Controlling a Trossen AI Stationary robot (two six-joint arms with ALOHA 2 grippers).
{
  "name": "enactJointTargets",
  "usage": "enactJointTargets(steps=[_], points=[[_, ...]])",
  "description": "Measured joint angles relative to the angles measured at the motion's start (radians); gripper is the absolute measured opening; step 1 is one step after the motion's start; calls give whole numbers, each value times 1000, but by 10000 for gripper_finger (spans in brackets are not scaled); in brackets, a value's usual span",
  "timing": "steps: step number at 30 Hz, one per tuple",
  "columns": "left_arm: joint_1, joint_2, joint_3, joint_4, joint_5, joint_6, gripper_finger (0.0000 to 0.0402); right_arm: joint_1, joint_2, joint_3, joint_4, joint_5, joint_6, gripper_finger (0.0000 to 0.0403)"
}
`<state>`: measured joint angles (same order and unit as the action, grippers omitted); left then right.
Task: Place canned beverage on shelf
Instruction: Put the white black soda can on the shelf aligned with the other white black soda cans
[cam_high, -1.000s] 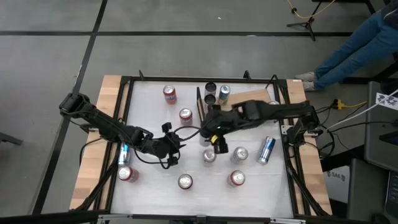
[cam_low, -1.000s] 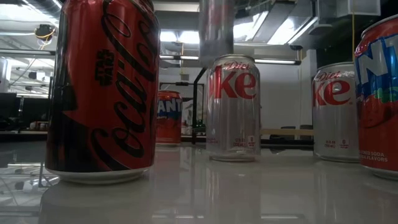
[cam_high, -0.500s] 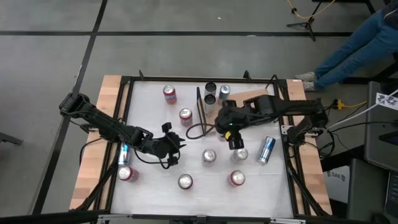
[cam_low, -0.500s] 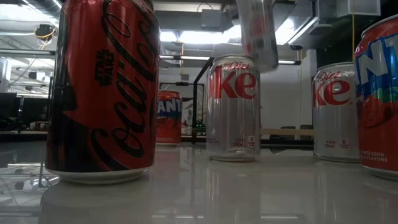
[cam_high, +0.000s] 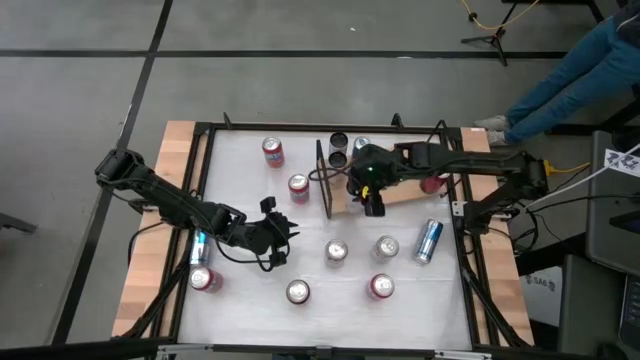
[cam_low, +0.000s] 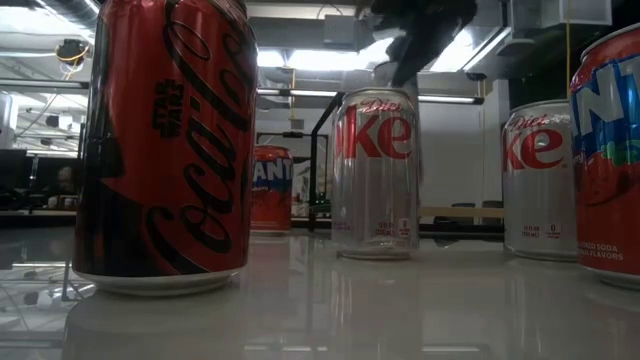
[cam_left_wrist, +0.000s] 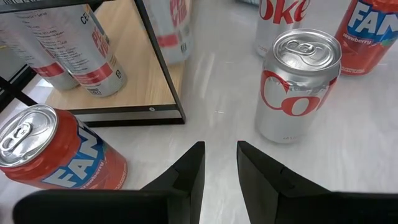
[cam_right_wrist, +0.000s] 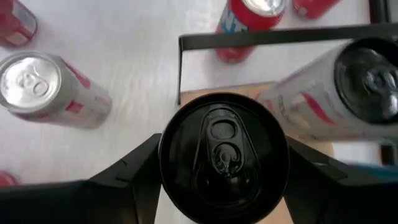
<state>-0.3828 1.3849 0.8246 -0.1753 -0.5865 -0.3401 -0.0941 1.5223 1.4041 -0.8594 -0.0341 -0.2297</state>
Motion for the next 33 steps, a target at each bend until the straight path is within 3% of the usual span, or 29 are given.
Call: enactJointTargets(steps=[9, 33], points=[[1, 0, 0, 3, 0, -1, 85, -33, 0, -58, 117, -19, -63, 247], [1, 0, 0, 4, 0, -1, 85, -59, 61, -54, 163, -16, -115, 263]])
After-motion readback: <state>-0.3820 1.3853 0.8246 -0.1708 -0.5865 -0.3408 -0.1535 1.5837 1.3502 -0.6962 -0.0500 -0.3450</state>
